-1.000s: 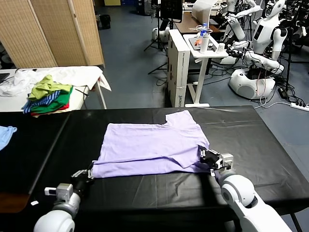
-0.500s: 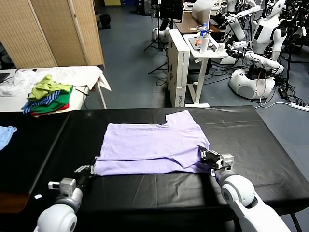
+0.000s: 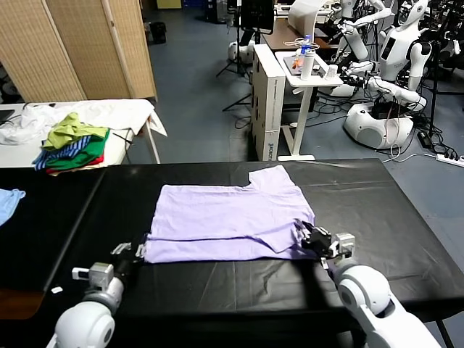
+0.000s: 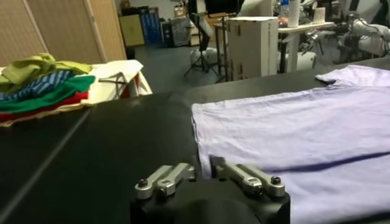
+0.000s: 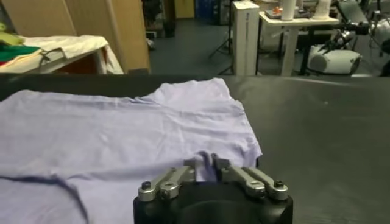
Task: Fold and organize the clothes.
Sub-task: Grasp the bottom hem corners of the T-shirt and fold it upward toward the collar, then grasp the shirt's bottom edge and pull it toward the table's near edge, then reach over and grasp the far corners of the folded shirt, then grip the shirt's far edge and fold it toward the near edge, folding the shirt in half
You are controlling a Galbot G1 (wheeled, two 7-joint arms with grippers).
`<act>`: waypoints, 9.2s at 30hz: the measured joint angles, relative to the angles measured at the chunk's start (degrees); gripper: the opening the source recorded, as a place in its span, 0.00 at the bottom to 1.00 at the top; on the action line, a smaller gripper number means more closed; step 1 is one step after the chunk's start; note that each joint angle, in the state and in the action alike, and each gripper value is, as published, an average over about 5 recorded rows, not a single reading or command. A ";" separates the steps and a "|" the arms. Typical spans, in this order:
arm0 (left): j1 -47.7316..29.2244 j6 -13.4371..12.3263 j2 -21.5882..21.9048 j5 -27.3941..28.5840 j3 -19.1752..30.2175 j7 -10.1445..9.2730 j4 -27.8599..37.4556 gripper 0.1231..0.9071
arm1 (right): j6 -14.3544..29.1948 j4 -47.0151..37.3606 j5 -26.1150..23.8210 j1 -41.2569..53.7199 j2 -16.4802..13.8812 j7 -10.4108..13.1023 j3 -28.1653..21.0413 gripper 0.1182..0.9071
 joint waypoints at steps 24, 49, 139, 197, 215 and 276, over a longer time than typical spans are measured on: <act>5.18 -0.61 -5.48 0.12 -0.66 0.66 -1.27 0.93 | 0.50 1.26 -0.48 -8.15 0.67 -0.12 2.80 0.57; 14.97 0.95 -3.91 4.79 -3.69 0.33 -6.82 0.03 | -5.27 9.87 0.31 -15.91 -3.05 1.44 4.58 0.05; -32.03 13.75 8.08 -25.09 9.03 -4.08 24.19 1.00 | -13.13 -34.33 5.55 43.26 10.88 7.26 -24.13 1.00; -19.98 13.72 12.69 -27.32 0.92 -1.85 8.76 0.03 | -6.80 -18.69 10.85 32.46 3.40 3.59 -15.22 0.04; -8.25 15.81 11.65 -25.17 -4.45 -2.57 -0.85 0.03 | -12.42 -0.54 12.20 16.52 -5.80 6.12 -9.73 0.04; 13.79 17.09 1.74 -9.53 -12.43 -2.48 -13.10 0.96 | -15.48 9.64 13.08 4.27 -11.05 5.60 -6.12 0.93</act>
